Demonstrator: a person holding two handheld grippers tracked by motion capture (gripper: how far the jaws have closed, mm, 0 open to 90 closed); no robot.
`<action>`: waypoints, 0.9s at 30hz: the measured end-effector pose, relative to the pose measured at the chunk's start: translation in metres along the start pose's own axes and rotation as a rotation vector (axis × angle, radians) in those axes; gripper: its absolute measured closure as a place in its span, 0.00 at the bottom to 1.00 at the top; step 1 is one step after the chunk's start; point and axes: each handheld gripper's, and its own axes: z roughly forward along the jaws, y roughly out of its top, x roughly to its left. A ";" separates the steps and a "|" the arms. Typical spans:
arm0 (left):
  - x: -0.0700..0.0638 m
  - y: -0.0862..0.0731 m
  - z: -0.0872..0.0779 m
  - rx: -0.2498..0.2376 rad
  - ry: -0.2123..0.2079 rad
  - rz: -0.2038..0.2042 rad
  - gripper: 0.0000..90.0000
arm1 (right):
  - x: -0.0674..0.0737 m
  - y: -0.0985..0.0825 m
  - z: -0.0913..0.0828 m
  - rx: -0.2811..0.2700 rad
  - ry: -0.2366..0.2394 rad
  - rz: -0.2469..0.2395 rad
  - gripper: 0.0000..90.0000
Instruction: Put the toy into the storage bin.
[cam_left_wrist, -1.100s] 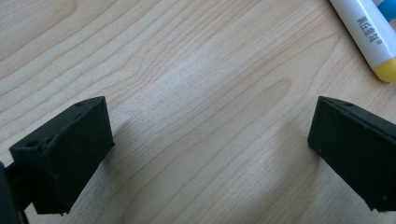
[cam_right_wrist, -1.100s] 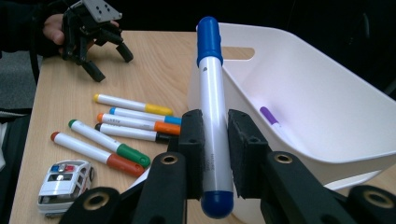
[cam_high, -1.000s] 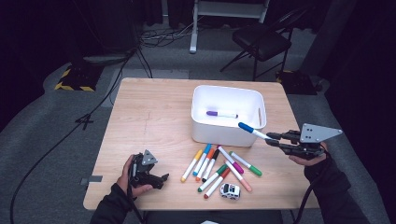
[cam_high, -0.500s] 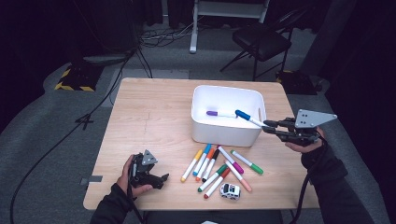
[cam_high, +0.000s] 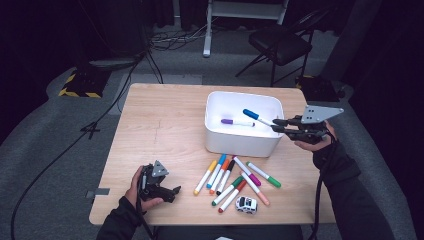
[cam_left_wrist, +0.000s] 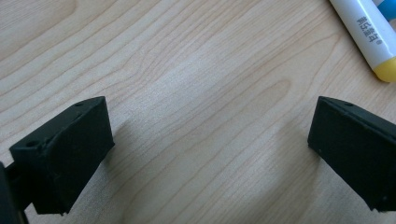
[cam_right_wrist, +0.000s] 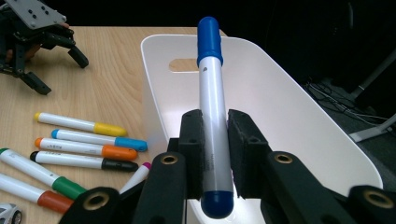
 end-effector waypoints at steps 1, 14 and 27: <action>0.000 0.000 0.000 0.000 0.002 0.001 0.00 | -0.001 0.000 0.002 0.003 -0.001 0.001 0.85; 0.000 0.000 0.000 0.001 -0.001 -0.001 0.00 | -0.015 0.007 0.031 0.097 0.016 0.018 0.85; 0.000 0.000 0.000 0.000 0.002 0.001 0.00 | -0.030 0.006 0.053 0.176 0.038 0.034 0.85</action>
